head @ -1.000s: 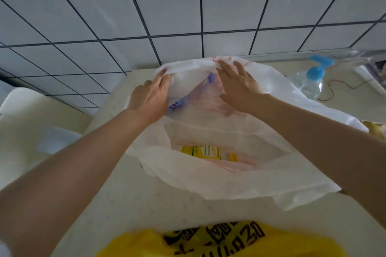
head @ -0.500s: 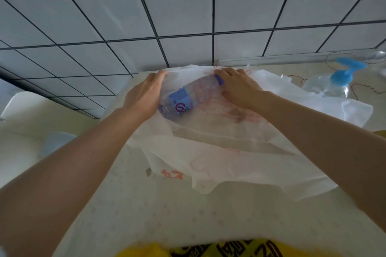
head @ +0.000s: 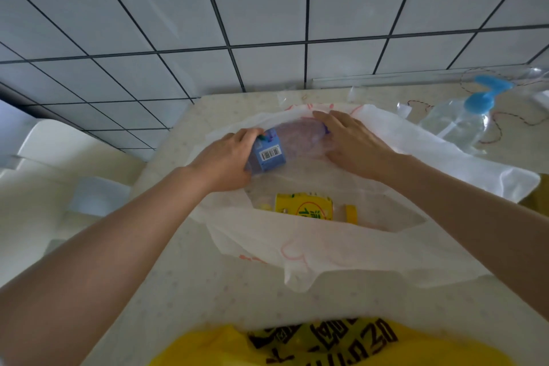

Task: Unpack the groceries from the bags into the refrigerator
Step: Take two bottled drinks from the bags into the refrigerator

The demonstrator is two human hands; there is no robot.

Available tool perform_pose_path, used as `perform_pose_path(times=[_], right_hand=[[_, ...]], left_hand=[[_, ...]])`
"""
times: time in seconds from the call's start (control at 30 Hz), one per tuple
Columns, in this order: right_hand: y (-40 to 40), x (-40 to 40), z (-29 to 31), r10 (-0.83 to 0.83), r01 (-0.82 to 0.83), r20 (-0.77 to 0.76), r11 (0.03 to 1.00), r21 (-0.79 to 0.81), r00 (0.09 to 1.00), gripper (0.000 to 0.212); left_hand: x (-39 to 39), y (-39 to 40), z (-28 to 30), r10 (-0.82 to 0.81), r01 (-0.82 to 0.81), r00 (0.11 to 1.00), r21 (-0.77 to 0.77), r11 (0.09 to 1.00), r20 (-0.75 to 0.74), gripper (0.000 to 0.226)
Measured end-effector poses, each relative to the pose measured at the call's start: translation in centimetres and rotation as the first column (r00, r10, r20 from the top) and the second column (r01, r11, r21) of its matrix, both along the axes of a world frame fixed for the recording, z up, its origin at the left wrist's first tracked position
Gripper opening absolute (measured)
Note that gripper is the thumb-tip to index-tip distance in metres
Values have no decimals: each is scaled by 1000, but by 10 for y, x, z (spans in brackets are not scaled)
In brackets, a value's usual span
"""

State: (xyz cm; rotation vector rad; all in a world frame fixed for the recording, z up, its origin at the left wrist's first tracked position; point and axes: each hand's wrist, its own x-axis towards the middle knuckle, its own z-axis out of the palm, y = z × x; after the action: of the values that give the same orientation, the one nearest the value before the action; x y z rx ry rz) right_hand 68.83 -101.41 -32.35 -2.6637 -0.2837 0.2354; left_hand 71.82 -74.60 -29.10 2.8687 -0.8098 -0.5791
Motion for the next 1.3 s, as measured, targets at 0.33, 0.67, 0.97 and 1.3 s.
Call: perform_pose_path(times=[0.33,0.67,0.97,1.3], right_hand=[[-2,-102,37,146,-138,71,985,-106,987,52],[1,-108,14,132,-193,-279,959,-205,951,47],[-16,-110,66,90,-85,-36,990,116,995,26],[-2,-131,109,-17,-4,49,916,400,999,24]], left_hand=[[-20,-44,-8,-10,-3,996,151,989,87,87],[-20,-63,-10,66,-92,987,172,981,149,73],[-34,-51,-5,176,-158,968,-109,981,178,60],[-78,-40,22,364,-291,931,-562,774,19,61]])
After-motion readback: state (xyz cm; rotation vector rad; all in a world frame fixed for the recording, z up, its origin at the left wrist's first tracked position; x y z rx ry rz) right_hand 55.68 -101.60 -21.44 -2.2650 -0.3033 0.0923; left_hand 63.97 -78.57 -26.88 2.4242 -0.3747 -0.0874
